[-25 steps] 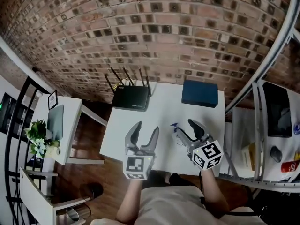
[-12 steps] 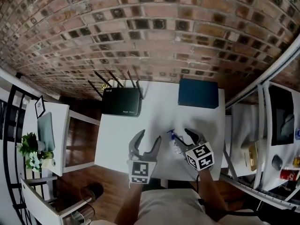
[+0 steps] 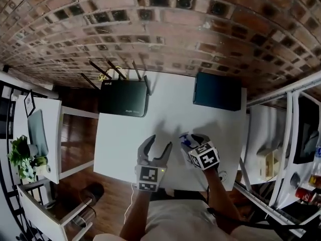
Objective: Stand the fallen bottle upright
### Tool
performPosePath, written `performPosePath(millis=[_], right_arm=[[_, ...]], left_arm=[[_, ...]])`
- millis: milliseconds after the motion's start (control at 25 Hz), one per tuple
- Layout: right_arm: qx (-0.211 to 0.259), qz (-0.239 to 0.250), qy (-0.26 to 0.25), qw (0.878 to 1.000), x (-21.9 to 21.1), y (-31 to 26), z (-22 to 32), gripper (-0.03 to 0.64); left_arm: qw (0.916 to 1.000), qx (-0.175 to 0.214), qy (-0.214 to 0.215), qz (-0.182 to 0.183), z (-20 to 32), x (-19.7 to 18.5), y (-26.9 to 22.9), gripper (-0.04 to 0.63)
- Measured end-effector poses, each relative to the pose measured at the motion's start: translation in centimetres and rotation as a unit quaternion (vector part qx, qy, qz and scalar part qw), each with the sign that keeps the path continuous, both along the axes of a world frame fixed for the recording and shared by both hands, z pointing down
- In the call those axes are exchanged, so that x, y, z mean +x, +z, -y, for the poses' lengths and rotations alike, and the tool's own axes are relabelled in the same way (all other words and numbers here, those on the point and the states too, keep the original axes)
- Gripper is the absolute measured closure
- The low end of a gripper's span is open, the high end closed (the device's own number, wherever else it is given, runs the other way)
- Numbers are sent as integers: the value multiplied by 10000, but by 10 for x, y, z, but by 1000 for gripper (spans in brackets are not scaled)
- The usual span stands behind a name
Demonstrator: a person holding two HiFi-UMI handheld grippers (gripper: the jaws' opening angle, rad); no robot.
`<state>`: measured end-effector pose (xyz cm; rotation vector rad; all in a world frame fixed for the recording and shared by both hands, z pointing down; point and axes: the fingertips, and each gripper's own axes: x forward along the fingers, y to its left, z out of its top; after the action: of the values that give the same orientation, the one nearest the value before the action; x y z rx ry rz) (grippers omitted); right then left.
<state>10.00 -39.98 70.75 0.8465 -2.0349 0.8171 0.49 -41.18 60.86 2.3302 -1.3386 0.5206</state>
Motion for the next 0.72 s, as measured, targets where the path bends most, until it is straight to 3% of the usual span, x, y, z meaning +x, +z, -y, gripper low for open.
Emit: performPosePath(millis=[160,320,400,520,720], right_arm=[[-501,-381,104,9980,5,27,3,429],[-933,-292,240,9949,-2,39,3,443],[-1017,-286,180,9942,-8,41,2,483],[-1083,-371,132,9933,-6,44,0,493],[-959,-121,91,9953,-14,35,1,515]], left_arm=[[9996,-270,52,-24,2,-2,18,314],[9992,-407,34,-42,5,-8,26,314],[9990,-438,-1,-54,7,-12,28,314],[9987,-496,-68,-42,8,-19,30,314],[9980,-628,-100,-14,7,-27,34,316]])
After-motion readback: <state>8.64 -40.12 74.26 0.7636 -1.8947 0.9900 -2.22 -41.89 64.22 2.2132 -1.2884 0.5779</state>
